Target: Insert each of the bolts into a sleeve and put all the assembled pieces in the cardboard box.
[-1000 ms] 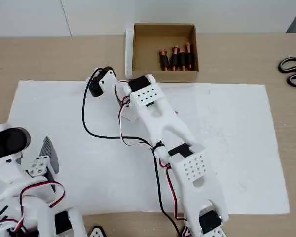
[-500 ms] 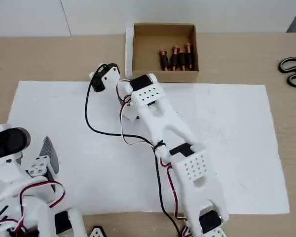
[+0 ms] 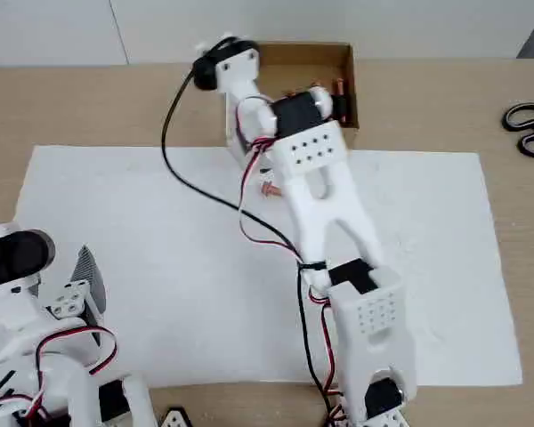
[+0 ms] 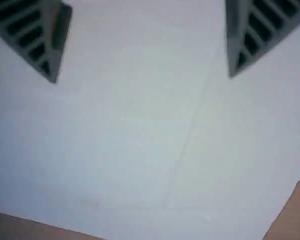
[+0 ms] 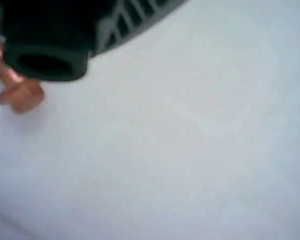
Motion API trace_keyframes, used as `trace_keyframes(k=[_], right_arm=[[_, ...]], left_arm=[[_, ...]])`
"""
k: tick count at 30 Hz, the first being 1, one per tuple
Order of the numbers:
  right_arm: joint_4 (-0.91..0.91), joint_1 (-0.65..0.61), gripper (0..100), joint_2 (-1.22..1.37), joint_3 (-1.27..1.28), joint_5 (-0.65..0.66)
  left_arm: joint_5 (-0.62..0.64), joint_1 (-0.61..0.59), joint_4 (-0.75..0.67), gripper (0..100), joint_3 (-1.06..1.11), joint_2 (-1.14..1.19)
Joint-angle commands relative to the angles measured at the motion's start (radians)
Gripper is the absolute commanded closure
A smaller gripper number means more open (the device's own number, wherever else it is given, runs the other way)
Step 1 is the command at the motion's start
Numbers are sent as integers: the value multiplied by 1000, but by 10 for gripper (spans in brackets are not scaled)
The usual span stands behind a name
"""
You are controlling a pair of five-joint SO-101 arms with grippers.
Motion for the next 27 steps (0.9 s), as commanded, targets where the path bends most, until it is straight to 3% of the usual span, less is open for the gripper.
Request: trace_keyframes(k=[1,5,11,16,27], right_arm=[[38,101,995,-105,15,-104],[39,196,995,-188,242,-183],[36,266,995,-377,500,-187],[27,266,995,-516,704,-114],[-176,249,995,-516,1000,-78]], left_arm=[[9,0,-18,791,-1,-3],[8,0,-18,791,16,-3],[8,0,-18,791,18,-3],[8,0,-18,791,19,-3],[8,0,-18,791,21,-3]])
